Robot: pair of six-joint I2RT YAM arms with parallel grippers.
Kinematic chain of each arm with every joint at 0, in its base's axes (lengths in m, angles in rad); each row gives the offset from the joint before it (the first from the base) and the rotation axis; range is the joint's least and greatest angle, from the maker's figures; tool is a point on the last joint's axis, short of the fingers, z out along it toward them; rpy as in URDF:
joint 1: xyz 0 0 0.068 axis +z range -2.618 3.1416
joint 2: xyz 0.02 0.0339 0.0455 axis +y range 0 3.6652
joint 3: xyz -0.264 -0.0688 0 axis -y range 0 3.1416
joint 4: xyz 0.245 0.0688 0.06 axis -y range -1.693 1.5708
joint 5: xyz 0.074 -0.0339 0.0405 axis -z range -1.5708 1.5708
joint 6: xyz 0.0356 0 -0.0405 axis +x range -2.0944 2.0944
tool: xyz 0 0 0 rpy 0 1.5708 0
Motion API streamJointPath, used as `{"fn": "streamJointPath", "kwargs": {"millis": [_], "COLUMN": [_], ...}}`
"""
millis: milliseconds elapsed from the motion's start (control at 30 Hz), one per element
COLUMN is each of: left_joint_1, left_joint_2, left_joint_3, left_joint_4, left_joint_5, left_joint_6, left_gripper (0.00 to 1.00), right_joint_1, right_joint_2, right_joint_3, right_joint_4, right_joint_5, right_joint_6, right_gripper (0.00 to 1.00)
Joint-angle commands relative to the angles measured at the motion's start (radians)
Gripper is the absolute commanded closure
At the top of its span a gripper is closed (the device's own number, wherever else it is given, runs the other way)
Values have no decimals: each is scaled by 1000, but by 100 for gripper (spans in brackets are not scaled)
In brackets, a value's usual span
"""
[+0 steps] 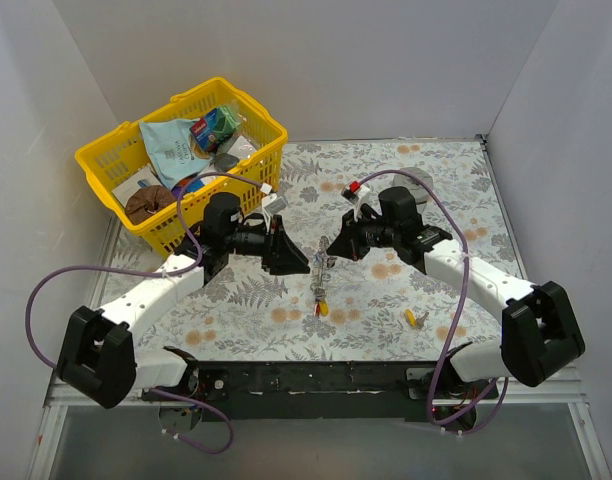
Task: Put the keys on the keyring
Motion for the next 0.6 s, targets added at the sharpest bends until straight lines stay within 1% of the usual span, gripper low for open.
{"fn": "streamJointPath", "kwargs": {"millis": [0, 67, 300, 400, 567], "left_joint_1": [-16, -36, -123, -148, -205], "left_joint_2": [49, 68, 155, 175, 194], "left_joint_3": [31, 51, 131, 157, 201], "left_joint_4": [-40, -51, -112, -141, -204], "left_joint_5": [-51, -70, -214, -301, -477], "left_joint_6": [-50, -56, -58, -56, -12], "left_gripper": [60, 58, 57, 56, 53], "right_joint_1": [7, 6, 6, 4, 6], "right_joint_2": [17, 23, 30, 28, 31], "right_joint_3": [36, 40, 51, 49, 51], "right_joint_4": [42, 37, 30, 27, 25], "right_joint_5": [52, 60, 63, 64, 60], "right_joint_6": [50, 59, 59, 56, 54], "right_gripper": [99, 99, 99, 99, 99]}}
